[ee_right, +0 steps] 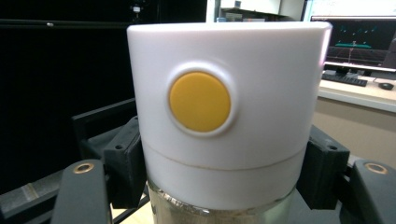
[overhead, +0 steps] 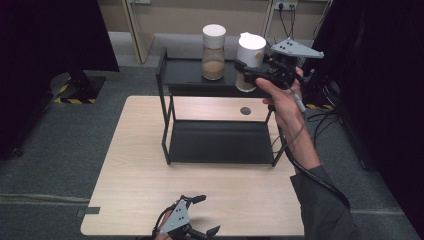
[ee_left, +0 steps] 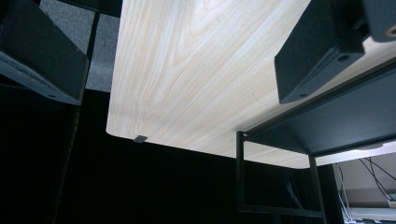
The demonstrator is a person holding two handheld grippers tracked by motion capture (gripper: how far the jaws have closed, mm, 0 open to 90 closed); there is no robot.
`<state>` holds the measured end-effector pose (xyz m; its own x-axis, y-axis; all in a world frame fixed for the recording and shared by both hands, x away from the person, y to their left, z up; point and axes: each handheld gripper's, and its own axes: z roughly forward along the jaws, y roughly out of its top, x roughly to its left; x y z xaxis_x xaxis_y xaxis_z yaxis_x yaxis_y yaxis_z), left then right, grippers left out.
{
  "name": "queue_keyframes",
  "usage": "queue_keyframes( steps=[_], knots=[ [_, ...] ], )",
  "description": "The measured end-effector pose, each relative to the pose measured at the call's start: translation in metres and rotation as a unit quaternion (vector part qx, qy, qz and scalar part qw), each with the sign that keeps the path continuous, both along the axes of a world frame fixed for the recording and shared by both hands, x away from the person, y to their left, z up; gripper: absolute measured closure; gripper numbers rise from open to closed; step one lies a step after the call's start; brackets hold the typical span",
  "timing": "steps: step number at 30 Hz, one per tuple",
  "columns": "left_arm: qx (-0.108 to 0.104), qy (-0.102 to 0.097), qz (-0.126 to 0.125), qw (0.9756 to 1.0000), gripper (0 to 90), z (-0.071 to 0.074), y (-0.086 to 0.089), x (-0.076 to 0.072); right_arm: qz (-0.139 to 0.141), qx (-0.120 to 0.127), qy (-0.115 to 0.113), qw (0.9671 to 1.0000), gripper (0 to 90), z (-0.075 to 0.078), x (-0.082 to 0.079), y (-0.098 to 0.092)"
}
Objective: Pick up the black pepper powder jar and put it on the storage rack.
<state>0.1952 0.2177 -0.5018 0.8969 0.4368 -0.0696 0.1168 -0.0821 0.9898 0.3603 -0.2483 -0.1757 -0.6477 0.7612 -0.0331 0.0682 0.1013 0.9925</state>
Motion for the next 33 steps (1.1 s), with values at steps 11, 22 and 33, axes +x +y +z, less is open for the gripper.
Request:
queue_keyframes(
  steps=[11,22,33],
  knots=[
    [-0.002,0.002,0.0,1.0,2.3,-0.001,0.0,0.0,-0.03,0.003,0.005,0.9995,31.0,0.0,0.019,0.009],
    [-0.003,0.001,0.001,1.0,2.2,0.0,0.001,0.0,-0.051,0.007,0.009,0.9986,31.0,-0.007,0.037,0.019],
    [-0.004,0.002,0.0,1.0,2.2,-0.001,0.001,0.0,-0.059,0.009,0.01,0.9982,31.0,-0.02,0.048,0.026]
  ],
)
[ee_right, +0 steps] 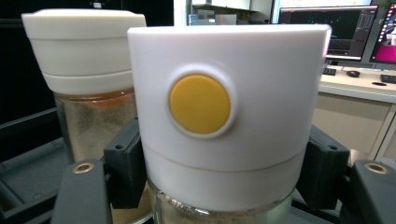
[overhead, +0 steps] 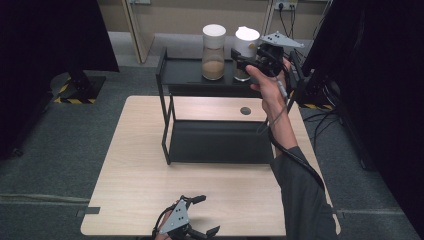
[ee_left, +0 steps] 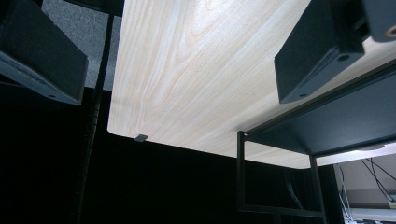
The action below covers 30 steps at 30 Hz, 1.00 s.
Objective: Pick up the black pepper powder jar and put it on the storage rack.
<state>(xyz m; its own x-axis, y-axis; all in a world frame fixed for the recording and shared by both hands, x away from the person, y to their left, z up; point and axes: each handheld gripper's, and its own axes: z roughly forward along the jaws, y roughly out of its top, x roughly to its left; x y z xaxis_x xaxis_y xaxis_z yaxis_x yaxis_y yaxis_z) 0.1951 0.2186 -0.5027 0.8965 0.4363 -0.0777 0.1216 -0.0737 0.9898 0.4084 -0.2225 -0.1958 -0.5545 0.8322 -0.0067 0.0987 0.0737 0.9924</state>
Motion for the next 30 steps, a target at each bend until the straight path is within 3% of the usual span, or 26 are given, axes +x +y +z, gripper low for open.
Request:
queue_keyframes(
  steps=[10,17,30],
  knots=[
    [0.002,-0.003,0.0,1.0,2.3,0.0,0.0,-0.001,-0.004,0.008,-0.003,1.0,29.8,-0.006,0.0,0.0],
    [0.003,-0.005,0.0,1.0,2.2,0.001,0.0,-0.001,-0.01,-0.003,0.004,0.9999,10.8,0.001,-0.005,0.001],
    [0.007,-0.006,0.001,1.0,2.2,0.0,-0.001,-0.002,0.002,0.001,0.001,1.0,0.7,-0.004,-0.023,-0.013]
  ],
)
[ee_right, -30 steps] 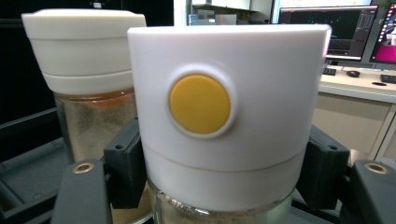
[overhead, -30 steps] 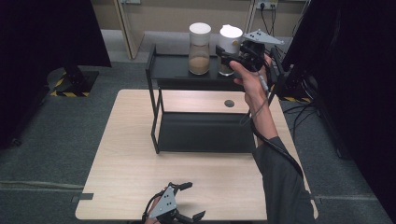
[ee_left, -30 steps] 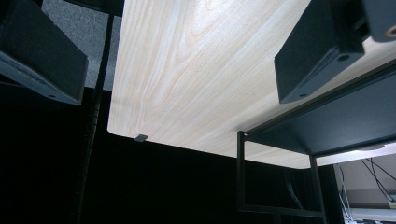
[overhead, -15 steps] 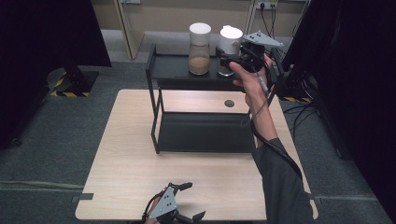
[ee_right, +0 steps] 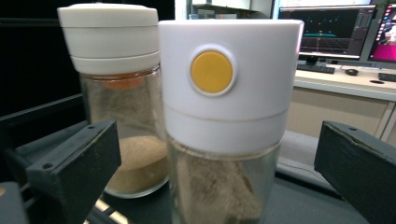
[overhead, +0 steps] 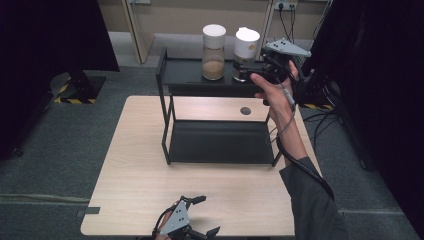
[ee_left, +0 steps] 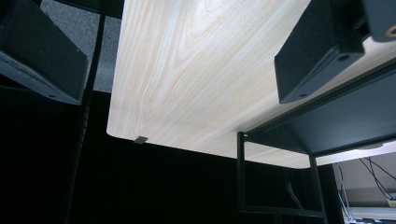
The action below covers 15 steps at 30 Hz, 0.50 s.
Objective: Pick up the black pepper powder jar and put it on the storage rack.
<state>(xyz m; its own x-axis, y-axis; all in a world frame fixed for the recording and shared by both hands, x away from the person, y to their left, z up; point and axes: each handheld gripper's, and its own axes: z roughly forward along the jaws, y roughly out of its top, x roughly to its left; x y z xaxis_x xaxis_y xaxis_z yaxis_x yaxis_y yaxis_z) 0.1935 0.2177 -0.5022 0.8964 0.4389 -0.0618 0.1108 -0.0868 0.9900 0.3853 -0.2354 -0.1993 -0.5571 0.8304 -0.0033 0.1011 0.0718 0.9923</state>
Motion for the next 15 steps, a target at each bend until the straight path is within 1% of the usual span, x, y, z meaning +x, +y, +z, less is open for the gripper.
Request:
queue_keyframes(
  steps=[1,4,7,10,15],
  knots=[
    [0.001,0.0,0.0,1.0,2.2,0.0,0.0,0.0,0.001,0.005,0.0,1.0,0.7,-0.002,-0.002,-0.001],
    [0.001,0.0,0.003,1.0,2.3,0.0,0.001,0.0,0.0,-0.001,-0.007,1.0,0.5,-0.003,-0.008,-0.004],
    [0.002,0.0,0.003,1.0,2.2,0.0,0.0,0.0,0.004,0.002,-0.009,1.0,0.6,-0.004,-0.012,-0.008],
    [0.003,0.0,0.002,1.0,2.2,0.0,0.0,0.0,0.012,-0.002,-0.011,0.9999,0.6,-0.006,-0.017,-0.012],
    [0.002,0.001,0.004,1.0,2.3,-0.001,0.0,0.0,0.029,0.002,-0.018,0.9994,0.6,-0.012,-0.027,-0.02]
  ],
)
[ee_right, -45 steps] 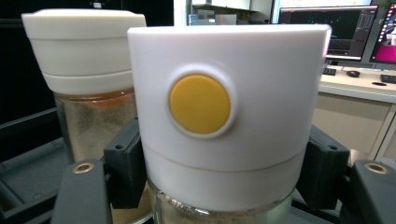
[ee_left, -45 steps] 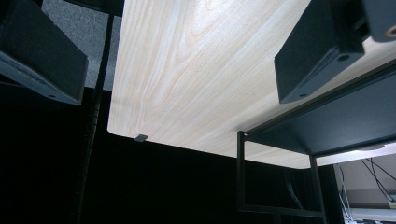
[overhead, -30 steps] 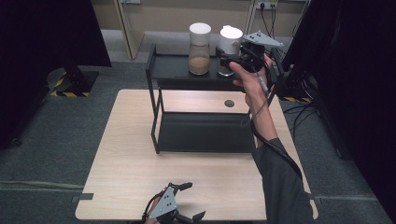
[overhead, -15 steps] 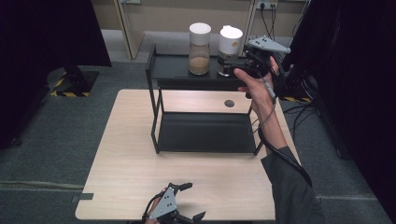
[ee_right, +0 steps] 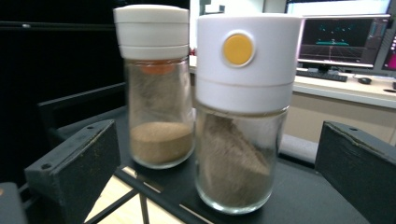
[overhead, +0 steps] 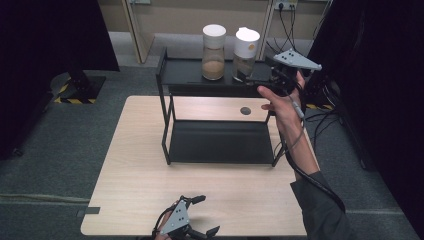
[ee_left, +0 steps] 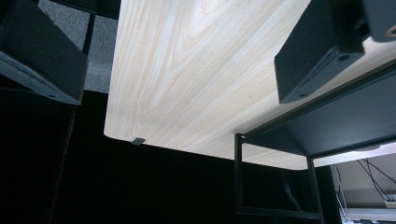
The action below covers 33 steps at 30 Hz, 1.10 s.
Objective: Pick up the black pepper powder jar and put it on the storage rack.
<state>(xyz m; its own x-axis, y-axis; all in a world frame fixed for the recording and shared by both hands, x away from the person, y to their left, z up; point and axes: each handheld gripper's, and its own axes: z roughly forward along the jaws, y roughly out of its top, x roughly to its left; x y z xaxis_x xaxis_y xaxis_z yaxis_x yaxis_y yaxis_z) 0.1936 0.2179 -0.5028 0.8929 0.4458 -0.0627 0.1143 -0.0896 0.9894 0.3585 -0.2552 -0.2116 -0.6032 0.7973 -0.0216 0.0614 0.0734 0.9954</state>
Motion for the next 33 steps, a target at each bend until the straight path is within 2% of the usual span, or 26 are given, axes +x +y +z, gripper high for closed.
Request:
queue_keyframes(
  steps=[11,21,33],
  knots=[
    [0.0,0.0,0.001,1.0,2.3,0.0,0.0,0.0,0.039,0.011,-0.013,0.9991,0.6,-0.024,-0.016,-0.013],
    [-0.001,-0.001,0.003,1.0,2.2,0.0,0.0,0.0,0.063,0.004,-0.018,0.9978,0.6,-0.039,-0.028,-0.018],
    [-0.001,-0.001,0.004,1.0,2.3,0.0,0.0,-0.001,0.081,0.001,-0.024,0.9964,0.6,-0.065,-0.043,-0.03]
  ],
)
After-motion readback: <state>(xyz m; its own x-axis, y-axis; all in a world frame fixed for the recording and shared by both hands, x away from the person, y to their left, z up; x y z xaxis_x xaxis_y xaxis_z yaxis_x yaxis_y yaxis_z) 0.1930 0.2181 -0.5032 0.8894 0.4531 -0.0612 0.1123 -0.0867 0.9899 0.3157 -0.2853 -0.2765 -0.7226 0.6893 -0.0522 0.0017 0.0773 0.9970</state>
